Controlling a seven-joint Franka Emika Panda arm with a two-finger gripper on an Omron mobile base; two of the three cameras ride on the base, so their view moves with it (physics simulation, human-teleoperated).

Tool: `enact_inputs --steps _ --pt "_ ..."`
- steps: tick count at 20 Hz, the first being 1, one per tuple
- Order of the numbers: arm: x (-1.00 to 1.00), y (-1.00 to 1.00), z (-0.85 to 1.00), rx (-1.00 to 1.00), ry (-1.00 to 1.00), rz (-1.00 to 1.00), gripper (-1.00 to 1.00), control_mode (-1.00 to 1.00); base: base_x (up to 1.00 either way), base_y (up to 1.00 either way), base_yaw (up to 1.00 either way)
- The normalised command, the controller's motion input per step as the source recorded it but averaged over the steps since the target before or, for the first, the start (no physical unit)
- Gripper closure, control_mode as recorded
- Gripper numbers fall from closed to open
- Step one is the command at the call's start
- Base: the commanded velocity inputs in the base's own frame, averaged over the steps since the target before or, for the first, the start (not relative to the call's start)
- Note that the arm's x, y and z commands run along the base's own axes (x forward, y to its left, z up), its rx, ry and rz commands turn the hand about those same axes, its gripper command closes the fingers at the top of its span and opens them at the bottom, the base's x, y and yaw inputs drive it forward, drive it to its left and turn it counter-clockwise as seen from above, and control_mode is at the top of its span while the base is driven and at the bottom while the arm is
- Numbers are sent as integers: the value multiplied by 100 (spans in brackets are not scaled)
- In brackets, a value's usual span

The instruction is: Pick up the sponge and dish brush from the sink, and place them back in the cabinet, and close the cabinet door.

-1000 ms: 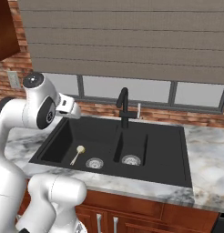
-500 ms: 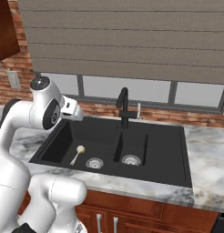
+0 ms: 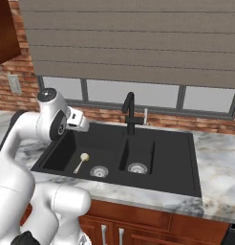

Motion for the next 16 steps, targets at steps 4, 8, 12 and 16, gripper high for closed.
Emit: enact_inputs --steps 4,8,12,16 --pt "21 10 -33 0 3 0 -100 -100 0 0 0" --pt "16 10 -31 0 4 0 -100 -100 0 0 0" --pt "15 9 -28 0 4 0 -100 -100 0 0 0" --pt "13 7 -28 0 5 0 -100 -100 0 0 0"
